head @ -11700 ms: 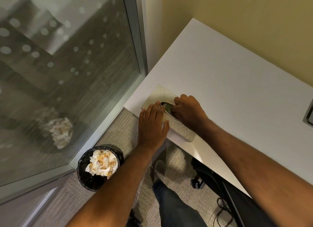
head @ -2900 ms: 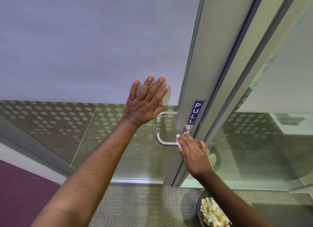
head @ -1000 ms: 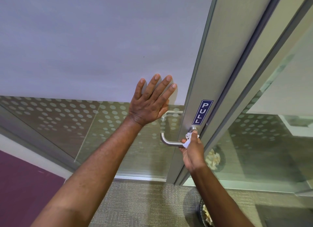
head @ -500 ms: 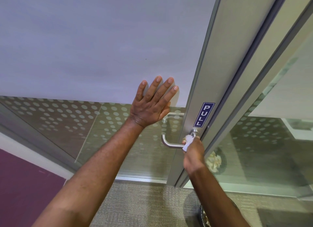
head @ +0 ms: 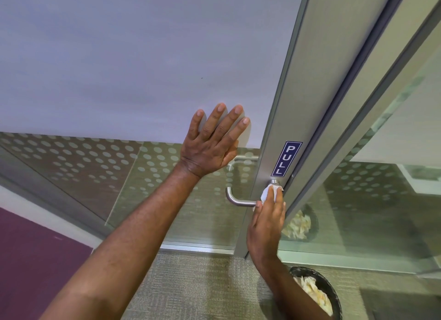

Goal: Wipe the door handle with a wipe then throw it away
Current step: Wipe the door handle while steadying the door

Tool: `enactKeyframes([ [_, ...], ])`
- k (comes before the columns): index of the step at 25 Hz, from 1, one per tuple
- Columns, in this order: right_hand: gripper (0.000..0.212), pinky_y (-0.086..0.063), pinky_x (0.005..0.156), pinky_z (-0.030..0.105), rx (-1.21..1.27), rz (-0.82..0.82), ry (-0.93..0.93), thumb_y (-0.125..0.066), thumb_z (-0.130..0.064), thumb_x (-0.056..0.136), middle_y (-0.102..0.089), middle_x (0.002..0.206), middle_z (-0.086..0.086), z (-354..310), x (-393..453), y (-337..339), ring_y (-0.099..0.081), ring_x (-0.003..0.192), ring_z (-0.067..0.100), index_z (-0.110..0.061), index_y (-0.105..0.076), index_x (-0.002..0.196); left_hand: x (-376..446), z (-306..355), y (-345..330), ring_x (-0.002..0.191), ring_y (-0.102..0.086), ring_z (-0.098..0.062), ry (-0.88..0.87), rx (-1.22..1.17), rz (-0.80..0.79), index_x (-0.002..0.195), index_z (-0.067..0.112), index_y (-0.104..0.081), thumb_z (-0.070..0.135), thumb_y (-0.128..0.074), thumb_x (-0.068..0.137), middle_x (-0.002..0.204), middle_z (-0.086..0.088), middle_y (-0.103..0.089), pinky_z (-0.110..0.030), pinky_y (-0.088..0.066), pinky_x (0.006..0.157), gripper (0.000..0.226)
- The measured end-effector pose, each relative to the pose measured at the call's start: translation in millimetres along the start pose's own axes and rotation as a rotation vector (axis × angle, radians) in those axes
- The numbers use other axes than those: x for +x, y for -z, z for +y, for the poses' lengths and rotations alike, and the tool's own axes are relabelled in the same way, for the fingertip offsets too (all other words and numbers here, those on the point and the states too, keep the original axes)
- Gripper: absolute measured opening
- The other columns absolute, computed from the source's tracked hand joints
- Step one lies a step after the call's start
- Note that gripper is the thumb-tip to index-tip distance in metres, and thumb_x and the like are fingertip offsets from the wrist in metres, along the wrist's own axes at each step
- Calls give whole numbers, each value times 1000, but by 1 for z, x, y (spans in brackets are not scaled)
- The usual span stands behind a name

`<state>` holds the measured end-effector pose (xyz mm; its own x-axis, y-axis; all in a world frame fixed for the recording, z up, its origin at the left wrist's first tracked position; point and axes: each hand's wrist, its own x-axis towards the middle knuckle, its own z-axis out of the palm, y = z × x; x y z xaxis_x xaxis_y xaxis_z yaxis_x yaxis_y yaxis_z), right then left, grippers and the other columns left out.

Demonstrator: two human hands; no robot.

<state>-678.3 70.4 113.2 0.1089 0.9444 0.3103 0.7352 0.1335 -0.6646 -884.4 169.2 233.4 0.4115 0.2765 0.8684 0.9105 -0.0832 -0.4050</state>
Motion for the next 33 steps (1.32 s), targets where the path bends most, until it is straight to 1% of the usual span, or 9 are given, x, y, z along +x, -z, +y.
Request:
enactKeyframes([
  [5, 49, -14, 127, 46, -166, -52, 467, -39, -22, 107, -35, 163, 10, 50, 14, 19, -23, 155, 24, -10, -38, 154, 0, 1, 0, 164, -10, -31, 5, 4, -4, 167, 20, -27, 35, -55, 98, 177, -5, -16, -55, -3, 134, 76],
  [9, 34, -19, 125, 48, -344, -59, 787, -39, -25, 108, -63, 136, 9, 67, 44, 31, -46, 139, 28, -12, -59, 132, 0, 0, 1, 164, -10, -31, 5, -6, -2, 167, 20, -28, 35, -56, 98, 177, -5, -15, -55, -3, 134, 76],
  [11, 31, -28, 120, 49, -398, -25, 840, -38, -33, 108, -67, 118, 7, 64, 52, 32, -56, 124, 27, -15, -62, 117, 1, 1, 2, 165, -9, -30, 4, 0, -5, 168, 20, -26, 35, -55, 98, 177, -5, -14, -55, -2, 134, 77],
  [14, 43, -33, 102, 45, -458, -32, 752, -28, -49, 108, -59, 93, 0, 44, 52, 27, -59, 93, 25, -19, -58, 95, 2, 1, 3, 165, -7, -30, 0, -7, -14, 168, 20, -24, 35, -54, 99, 178, -4, -11, -55, -1, 134, 77],
  [16, 49, -34, 92, 44, -494, -44, 674, -22, -54, 107, -54, 87, -3, 30, 47, 21, -55, 84, 23, -21, -55, 91, 2, 1, 4, 165, -7, -30, -6, 3, -14, 168, 20, -24, 35, -53, 100, 178, -4, -11, -55, -1, 134, 76],
  [21, 47, -33, 87, 43, -554, -98, 491, -23, -55, 105, -53, 87, -3, 6, 28, 9, -50, 82, 22, -22, -54, 94, 1, 1, 1, 165, -9, -30, 1, -5, 0, 168, 20, -26, 35, -53, 99, 177, -4, -14, -55, -1, 134, 75],
  [27, 51, -33, 77, 42, -588, -180, 411, -26, -55, 104, -55, 67, -2, -32, 29, 12, -53, 65, 23, -22, -58, 80, 0, 1, 0, 164, -11, -30, 7, -10, 5, 167, 20, -28, 35, -53, 99, 177, -4, -16, -55, -2, 134, 74],
  [30, 58, -36, 81, 43, -563, -302, 336, -19, -55, 106, -61, 67, -2, -57, 30, 7, -58, 65, 23, -22, -62, 83, 0, 1, 0, 164, -12, -30, 9, -8, 6, 167, 21, -29, 35, -52, 100, 177, -4, -18, -55, -3, 134, 72],
  [33, 51, -35, 88, 44, -553, -331, 233, -25, -51, 106, -68, 75, 1, -78, 29, -2, -64, 69, 24, -19, -62, 91, 0, 1, 0, 164, -12, -30, 3, -8, 9, 167, 21, -29, 35, -52, 100, 177, -4, -18, -56, -3, 134, 72],
])
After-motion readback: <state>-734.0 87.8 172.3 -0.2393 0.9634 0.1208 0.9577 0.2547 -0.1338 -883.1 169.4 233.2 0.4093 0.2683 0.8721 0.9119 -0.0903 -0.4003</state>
